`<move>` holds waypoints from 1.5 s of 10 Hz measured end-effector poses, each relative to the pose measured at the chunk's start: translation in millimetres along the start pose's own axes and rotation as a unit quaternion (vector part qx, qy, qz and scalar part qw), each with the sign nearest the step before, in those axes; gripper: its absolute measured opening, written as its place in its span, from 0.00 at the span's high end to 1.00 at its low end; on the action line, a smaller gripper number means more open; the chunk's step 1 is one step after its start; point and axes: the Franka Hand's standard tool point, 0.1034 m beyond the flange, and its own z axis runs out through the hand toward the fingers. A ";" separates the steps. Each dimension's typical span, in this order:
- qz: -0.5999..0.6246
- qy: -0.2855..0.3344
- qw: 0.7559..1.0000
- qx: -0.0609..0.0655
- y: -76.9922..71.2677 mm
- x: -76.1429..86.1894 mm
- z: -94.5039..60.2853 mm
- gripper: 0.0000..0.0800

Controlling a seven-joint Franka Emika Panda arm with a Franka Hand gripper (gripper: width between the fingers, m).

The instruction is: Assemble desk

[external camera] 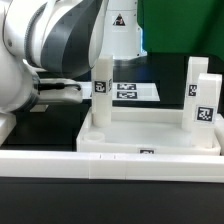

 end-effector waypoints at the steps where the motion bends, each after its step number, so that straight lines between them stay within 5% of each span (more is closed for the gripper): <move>1: -0.001 0.002 1.000 0.000 0.0 -0.9 -1.9 0.64; 3: -0.007 0.010 1.000 -0.002 -4.8 -12.0 -14.4 0.64; 6: -0.021 0.037 0.999 0.008 -23.7 -51.5 -49.5 0.64; 10: -0.036 0.069 0.997 0.008 -13.4 -49.3 -50.3 0.64; 11: -0.036 0.102 0.994 0.004 -11.9 -47.2 -58.6 0.64; 15: -0.047 0.223 0.974 0.008 -23.4 -81.9 -117.7 0.64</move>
Offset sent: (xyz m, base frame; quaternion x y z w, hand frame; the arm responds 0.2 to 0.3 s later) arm -0.0114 0.0193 0.0758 -0.0155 -0.0319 -0.0065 0.9993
